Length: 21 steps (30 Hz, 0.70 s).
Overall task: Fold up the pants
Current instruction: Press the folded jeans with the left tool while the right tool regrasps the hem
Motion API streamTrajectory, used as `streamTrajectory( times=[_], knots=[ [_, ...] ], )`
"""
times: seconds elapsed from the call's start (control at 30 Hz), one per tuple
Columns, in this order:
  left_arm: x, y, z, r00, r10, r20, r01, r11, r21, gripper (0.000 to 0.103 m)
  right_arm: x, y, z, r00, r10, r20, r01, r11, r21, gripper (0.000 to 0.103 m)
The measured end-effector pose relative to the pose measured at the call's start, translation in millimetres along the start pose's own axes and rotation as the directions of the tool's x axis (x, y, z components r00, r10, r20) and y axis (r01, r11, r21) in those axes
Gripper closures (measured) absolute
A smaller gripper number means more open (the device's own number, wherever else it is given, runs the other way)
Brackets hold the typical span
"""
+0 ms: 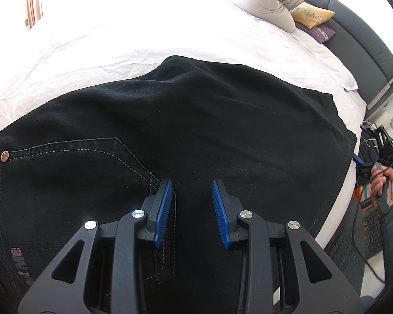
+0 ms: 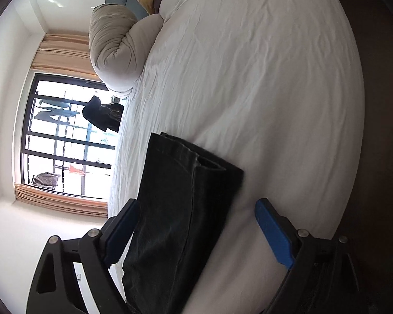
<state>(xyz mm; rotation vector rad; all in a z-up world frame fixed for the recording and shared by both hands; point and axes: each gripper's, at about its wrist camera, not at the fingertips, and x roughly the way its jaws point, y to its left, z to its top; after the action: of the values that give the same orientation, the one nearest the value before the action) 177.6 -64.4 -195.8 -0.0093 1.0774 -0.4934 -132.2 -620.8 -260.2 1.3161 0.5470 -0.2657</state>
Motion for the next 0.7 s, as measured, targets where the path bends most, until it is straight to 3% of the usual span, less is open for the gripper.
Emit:
streamTrajectory(
  times=[0.33,0.43,0.5,0.6,0.7],
  knots=[
    [2,2,-3,1.0,-0.004,0.012,0.004,1.0,0.0,0.073,9,1,1,0.999,0.024,-0.038,-0.023,0.999,0.034,0.02],
    [1,3,-5,1.0,-0.008,0.012,0.008,1.0,-0.002,0.073,14,6,-3,0.998,0.034,-0.053,-0.032,0.999,0.038,0.028],
    [1,3,-5,1.0,-0.008,0.013,0.008,1.0,-0.003,0.073,20,6,-3,0.997,0.042,-0.067,-0.039,0.998,0.049,0.05],
    [0,4,-5,1.0,-0.01,0.013,0.01,1.0,-0.006,0.073,33,-1,0,0.994,0.06,-0.09,-0.051,0.994,0.102,0.068],
    [-1,6,-5,1.0,-0.015,0.01,0.015,1.0,-0.01,0.073,37,-7,2,0.994,0.083,-0.072,-0.072,0.987,0.14,0.074]
  ],
)
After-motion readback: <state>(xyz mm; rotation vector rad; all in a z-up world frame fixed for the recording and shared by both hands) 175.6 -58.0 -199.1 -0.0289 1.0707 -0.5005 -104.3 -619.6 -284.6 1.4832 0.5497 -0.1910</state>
